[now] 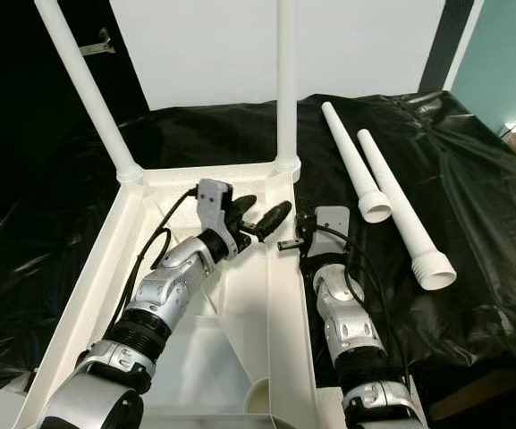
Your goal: Building children table
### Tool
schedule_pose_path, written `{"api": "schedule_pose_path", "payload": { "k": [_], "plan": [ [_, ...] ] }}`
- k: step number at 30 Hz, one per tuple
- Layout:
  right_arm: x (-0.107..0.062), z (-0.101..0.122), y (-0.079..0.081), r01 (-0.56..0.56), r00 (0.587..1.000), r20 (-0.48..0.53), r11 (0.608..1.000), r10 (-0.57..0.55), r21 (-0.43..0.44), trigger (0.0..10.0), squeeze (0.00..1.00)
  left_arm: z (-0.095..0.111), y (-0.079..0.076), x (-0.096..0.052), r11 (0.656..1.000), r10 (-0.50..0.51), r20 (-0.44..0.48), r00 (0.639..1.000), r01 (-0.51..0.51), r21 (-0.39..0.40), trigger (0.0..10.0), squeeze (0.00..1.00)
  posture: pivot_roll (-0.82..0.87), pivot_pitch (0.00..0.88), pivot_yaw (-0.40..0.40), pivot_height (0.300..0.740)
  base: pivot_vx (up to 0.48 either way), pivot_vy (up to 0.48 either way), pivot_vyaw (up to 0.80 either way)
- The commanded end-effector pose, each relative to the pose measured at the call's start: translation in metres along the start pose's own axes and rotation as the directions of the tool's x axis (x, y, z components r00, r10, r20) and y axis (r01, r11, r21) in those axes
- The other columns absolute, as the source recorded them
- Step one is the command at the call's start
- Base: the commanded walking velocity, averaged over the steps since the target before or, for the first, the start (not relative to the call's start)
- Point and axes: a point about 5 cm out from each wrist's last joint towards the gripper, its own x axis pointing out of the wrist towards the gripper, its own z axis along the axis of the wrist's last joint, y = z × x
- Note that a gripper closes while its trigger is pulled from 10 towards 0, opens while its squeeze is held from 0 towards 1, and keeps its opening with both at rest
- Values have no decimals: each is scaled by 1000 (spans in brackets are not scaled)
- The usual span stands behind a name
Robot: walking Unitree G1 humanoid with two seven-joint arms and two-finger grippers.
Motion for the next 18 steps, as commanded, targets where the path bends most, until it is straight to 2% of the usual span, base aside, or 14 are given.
{"api": "schedule_pose_path", "payload": {
  "k": [1, 4, 7, 8, 13, 15, 18],
  "plan": [
    [-2, -2, 15, -44, 999, -20, 999, 44, 0, 10000, 0, 10, -4, 3, 995, -98, 32, 995, 98, 4, 10000, 0, -99, 0, 85, 740, 0, 0, 0],
    [-2, 2, 17, -39, 999, -14, 999, 39, -14, 10000, 0, 11, -5, 1, 988, -156, 2, 988, 156, -2, 10000, 0, -99, 0, 85, 740, 0, 0, 0],
    [-5, 10, 15, -7, 1000, -8, 1000, 7, -29, 10000, 0, 5, -2, -6, 977, -209, -67, 976, 211, 15, 10000, 0, -96, 0, 86, 740, 0, 0, 0],
    [-7, 14, 11, 27, 1000, -2, 999, -27, -40, 10000, 0, 0, 4, -14, 975, -215, -123, 969, 219, 25, 10000, 0, -98, 0, 89, 740, 0, 0, 0],
    [-9, 19, 9, 56, 998, 5, 997, -56, -46, 10000, 0, -4, 11, -22, 977, -202, -183, 962, 210, 25, 10000, 0, -99, 0, 92, 740, 0, 0, 0],
    [-12, 29, 9, 70, 998, 11, 997, -69, -43, 10000, 0, -11, 21, -31, 985, -150, -270, 951, 166, 39, 10000, 0, -101, 0, 93, 740, 0, 0, 0],
    [-16, 43, 13, 53, 998, -21, 998, -54, -44, 10000, 0, -14, 28, -38, 992, -100, -306, 947, 118, 41, 10000, 0, -101, 0, 88, 740, 0, 0, 0]
  ]
}}
